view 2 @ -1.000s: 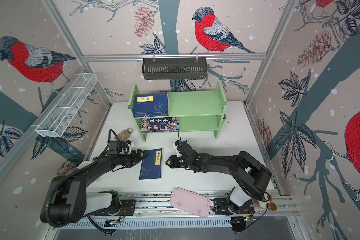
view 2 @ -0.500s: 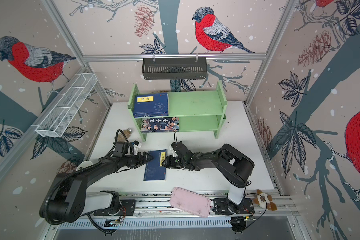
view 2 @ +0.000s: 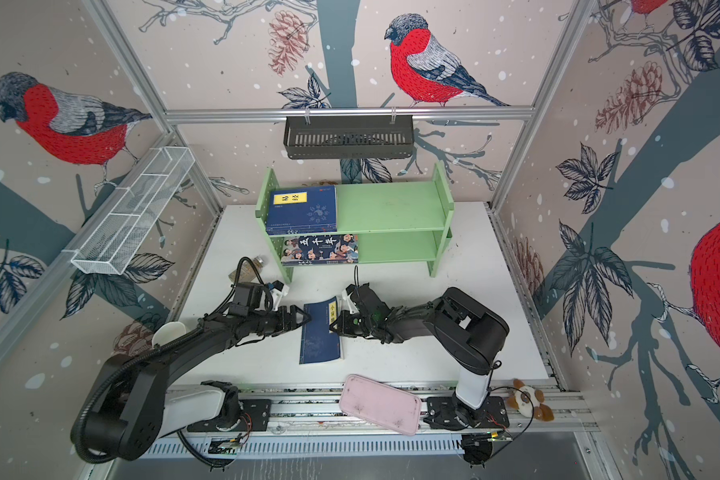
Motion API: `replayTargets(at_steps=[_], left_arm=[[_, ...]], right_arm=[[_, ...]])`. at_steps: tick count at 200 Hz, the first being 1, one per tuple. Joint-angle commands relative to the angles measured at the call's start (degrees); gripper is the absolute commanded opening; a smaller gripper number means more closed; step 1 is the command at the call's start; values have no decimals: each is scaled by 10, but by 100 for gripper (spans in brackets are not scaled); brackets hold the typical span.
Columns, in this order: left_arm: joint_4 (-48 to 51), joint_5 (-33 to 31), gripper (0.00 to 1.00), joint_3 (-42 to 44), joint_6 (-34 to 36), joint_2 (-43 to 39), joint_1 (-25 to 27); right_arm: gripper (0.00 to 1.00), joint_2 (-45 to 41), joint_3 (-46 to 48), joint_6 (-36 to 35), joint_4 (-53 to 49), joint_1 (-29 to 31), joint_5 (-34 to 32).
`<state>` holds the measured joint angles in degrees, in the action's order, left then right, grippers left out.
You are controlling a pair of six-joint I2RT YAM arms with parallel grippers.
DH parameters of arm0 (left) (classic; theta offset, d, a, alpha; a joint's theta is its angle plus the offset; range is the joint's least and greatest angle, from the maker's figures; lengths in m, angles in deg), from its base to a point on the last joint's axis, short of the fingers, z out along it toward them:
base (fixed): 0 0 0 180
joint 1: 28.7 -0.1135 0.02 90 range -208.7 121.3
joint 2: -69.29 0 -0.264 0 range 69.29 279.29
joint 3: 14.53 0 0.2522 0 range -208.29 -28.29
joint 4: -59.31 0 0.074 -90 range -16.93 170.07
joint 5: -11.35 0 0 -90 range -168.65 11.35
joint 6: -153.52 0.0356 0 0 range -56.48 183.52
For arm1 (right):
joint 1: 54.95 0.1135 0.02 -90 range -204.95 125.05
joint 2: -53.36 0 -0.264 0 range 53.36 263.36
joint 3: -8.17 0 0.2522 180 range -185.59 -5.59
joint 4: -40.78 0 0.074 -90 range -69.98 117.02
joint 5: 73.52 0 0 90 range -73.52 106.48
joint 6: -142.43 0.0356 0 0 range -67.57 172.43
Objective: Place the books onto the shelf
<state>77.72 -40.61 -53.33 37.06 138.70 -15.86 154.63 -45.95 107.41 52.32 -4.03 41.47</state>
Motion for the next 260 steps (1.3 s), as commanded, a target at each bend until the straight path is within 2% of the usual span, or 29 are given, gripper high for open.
replayTargets(at_steps=[1,20,63,82,98,106,134,167,179,205,225,248,260], left_arm=[[26,-26,82,-23,39,-26,-9],[44,-10,84,-40,64,-57,-24],[53,-29,85,-43,67,-139,-55],[32,28,86,-39,55,-153,-62],[-3,140,86,-35,37,-156,-60],[-12,170,86,-33,25,-157,-56],[-12,178,86,-29,21,-165,-50],[-60,223,84,-29,-15,-163,-43],[-89,234,80,-31,-36,-161,-38],[-148,263,63,-46,-102,-147,-22],[-142,280,41,-71,-110,-136,-15],[-120,288,13,-96,-109,-137,-15],[-119,293,2,-105,-105,-142,-15]], right_arm=[[3,-26,-3,-43,-14,-1,22],[3,-61,-18,-93,-61,-1,37],[3,-155,-68,-199,-212,-10,40],[3,-189,-87,-227,-246,-19,58],[4,-211,-102,-245,-266,-26,71],[5,-220,-113,-261,-285,-27,70],[6,-251,-123,-284,-300,-33,74],[6,-255,-149,-300,-319,-37,107],[6,-254,-154,-305,-318,-36,130],[8,-249,-168,-313,-319,-35,172],[14,-247,-183,-324,-334,-37,171],[28,-244,-200,-335,-354,-37,164],[39,-243,-210,-340,-363,-38,152]])
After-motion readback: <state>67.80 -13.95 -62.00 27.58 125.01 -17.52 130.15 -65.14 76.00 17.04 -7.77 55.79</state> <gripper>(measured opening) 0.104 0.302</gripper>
